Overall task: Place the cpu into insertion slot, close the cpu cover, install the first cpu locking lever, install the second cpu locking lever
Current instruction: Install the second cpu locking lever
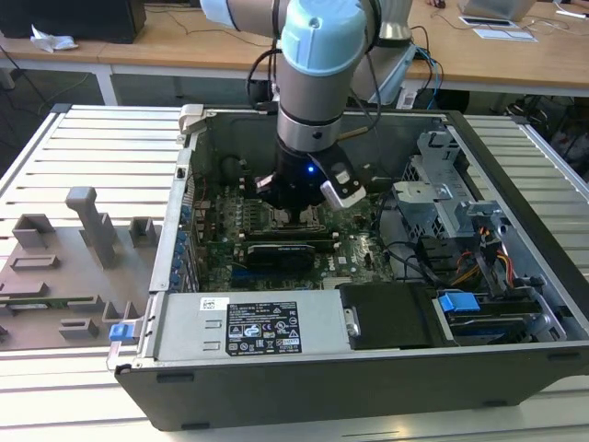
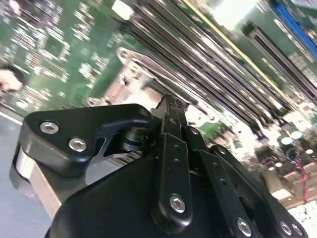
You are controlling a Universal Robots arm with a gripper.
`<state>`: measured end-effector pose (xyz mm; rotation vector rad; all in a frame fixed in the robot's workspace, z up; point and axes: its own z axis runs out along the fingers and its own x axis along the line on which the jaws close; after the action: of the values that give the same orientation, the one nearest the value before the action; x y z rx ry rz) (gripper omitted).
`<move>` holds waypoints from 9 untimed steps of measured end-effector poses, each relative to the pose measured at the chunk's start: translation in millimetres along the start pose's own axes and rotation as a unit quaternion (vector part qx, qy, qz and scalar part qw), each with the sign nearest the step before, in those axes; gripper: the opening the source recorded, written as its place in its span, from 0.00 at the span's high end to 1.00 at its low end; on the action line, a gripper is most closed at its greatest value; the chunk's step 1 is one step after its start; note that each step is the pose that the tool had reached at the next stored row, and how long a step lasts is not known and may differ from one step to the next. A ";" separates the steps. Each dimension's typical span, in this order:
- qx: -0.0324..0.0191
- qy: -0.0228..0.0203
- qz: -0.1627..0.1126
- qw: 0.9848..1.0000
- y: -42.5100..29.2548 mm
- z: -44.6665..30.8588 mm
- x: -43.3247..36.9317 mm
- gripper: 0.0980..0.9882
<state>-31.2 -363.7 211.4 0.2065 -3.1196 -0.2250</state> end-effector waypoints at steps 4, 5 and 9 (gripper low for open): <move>0.011 0.007 0.001 1.000 -0.4 0.3 -20.0 0.99; 0.023 0.010 0.001 1.000 0.4 0.5 -25.6 0.99; 0.059 0.015 0.002 0.998 2.8 0.3 -34.0 0.99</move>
<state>2.2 -356.4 211.6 0.2013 -3.1047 -0.0371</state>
